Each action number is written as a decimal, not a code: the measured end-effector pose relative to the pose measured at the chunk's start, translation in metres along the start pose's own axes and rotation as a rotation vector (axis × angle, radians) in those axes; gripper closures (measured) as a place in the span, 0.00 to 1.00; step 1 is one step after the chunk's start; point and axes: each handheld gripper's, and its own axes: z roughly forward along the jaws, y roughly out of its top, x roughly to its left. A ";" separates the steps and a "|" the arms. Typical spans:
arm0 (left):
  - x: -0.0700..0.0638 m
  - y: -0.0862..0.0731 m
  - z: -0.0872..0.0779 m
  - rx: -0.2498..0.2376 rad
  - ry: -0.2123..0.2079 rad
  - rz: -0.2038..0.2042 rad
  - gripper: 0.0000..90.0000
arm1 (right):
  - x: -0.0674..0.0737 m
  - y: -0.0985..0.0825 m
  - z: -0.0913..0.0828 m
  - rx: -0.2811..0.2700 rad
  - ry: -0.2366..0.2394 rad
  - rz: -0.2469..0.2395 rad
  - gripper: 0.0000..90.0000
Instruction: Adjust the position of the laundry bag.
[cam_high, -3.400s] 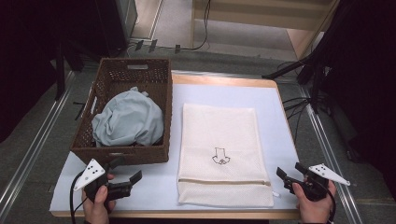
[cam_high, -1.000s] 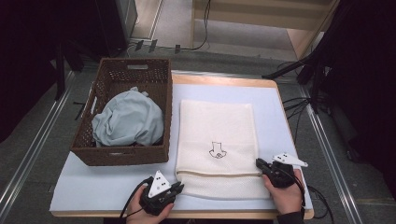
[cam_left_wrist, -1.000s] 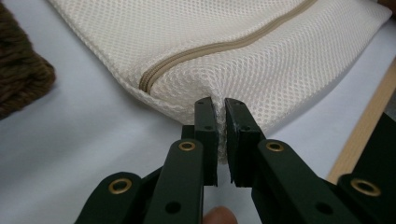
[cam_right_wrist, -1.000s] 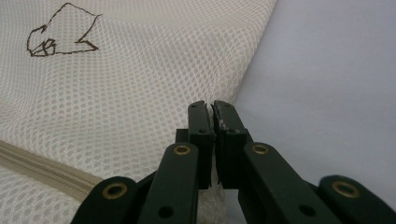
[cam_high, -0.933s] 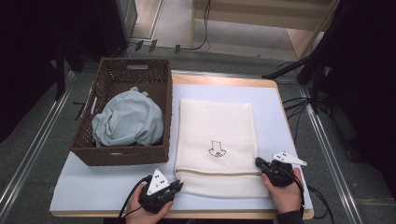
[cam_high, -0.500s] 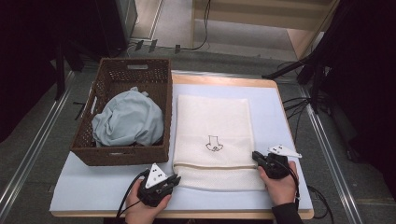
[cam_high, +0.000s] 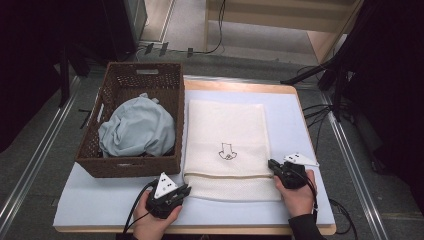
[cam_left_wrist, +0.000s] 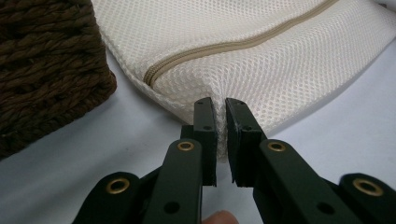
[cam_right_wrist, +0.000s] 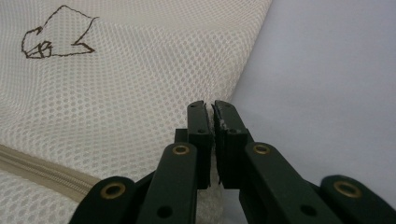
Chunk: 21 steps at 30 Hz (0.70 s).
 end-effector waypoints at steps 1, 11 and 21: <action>0.001 0.001 0.001 -0.001 0.005 -0.006 0.93 | 0.001 0.000 0.001 0.001 -0.012 -0.014 0.97; 0.004 0.002 -0.002 -0.033 -0.010 -0.023 0.78 | -0.003 0.001 -0.002 -0.024 -0.016 0.007 0.71; 0.003 0.002 -0.019 -0.115 -0.016 -0.014 0.62 | -0.010 -0.004 -0.038 -0.097 0.020 0.017 0.45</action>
